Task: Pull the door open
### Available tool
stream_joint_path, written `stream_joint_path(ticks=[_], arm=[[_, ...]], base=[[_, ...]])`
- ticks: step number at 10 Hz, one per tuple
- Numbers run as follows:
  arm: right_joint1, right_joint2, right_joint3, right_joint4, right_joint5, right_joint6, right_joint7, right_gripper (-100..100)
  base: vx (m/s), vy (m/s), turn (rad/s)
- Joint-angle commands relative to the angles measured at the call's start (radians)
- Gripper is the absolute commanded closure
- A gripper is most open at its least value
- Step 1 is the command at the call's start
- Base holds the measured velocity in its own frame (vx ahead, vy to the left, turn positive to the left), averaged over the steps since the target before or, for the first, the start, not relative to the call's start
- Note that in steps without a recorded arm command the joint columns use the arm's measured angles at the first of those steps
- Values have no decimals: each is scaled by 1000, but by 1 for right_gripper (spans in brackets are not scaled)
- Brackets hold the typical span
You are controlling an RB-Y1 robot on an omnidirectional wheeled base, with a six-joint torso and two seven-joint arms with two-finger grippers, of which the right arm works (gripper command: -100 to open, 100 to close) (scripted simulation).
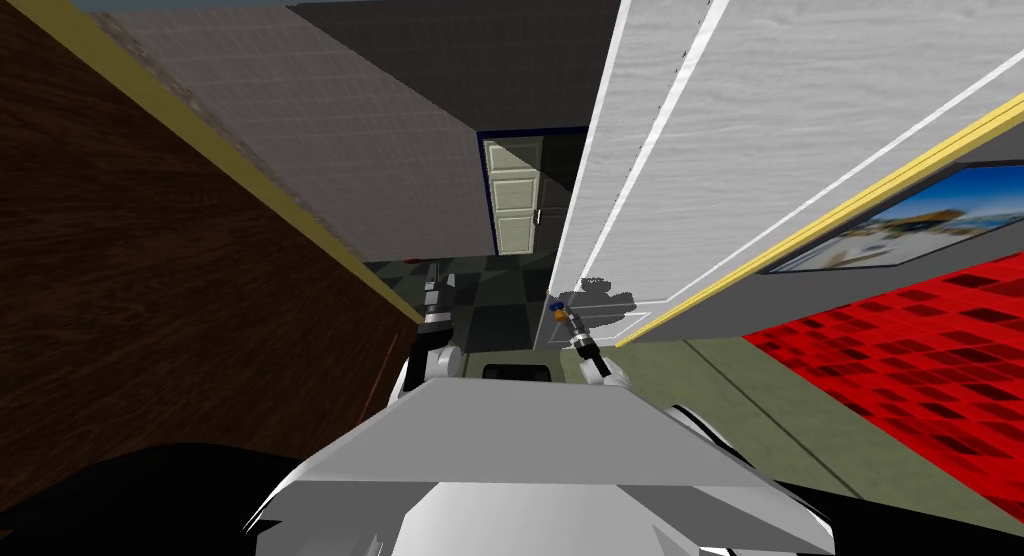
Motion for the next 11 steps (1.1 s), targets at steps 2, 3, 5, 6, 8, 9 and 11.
stream_joint_path(ticks=[2,3,5,6,8,9,11], arm=[[-12,27,21,11,-21,-18,-69,100],[-12,28,24,8,-39,-12,-94,100],[-12,28,24,8,-39,-12,-107,100],[-12,28,24,19,-39,-12,-107,100],[-12,28,24,13,-39,-12,-107,100],[-12,28,24,8,-39,-12,-107,100],[-11,29,26,5,-57,-7,-143,100]], base=[[-54,-28,97],[-66,-27,167],[-45,-15,34],[-15,4,-35],[-2,-6,3],[8,7,-17],[-14,6,129]])
